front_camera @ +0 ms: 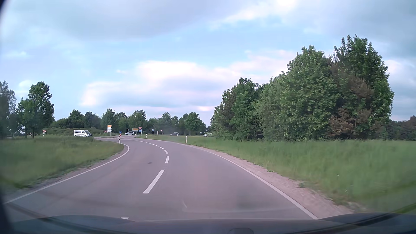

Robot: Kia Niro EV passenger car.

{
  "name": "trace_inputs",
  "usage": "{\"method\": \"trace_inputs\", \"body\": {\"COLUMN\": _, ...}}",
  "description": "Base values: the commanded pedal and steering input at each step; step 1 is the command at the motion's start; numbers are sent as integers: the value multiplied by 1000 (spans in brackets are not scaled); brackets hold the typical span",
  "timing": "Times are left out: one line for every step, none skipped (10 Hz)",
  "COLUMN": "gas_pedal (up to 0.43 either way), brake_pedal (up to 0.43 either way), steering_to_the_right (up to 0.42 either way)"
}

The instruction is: Follow the waypoints while adhering to traffic rules and regulations

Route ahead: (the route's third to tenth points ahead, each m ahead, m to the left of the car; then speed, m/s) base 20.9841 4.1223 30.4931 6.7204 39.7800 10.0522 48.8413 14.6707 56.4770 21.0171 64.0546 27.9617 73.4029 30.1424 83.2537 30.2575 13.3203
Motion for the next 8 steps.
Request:
{"method": "trace_inputs", "body": {"gas_pedal": 0, "brake_pedal": 0, "steering_to_the_right": -39}}
{"method": "trace_inputs", "body": {"gas_pedal": 0, "brake_pedal": 0, "steering_to_the_right": -43}}
{"method": "trace_inputs", "body": {"gas_pedal": 0, "brake_pedal": 0, "steering_to_the_right": -46}}
{"method": "trace_inputs", "body": {"gas_pedal": 0, "brake_pedal": 0, "steering_to_the_right": -48}}
{"method": "trace_inputs", "body": {"gas_pedal": 0, "brake_pedal": 0, "steering_to_the_right": -51}}
{"method": "trace_inputs", "body": {"gas_pedal": 0, "brake_pedal": 0, "steering_to_the_right": -55}}
{"method": "trace_inputs", "body": {"gas_pedal": 0, "brake_pedal": 0, "steering_to_the_right": -59}}
{"method": "trace_inputs", "body": {"gas_pedal": 0, "brake_pedal": 0, "steering_to_the_right": -64}}
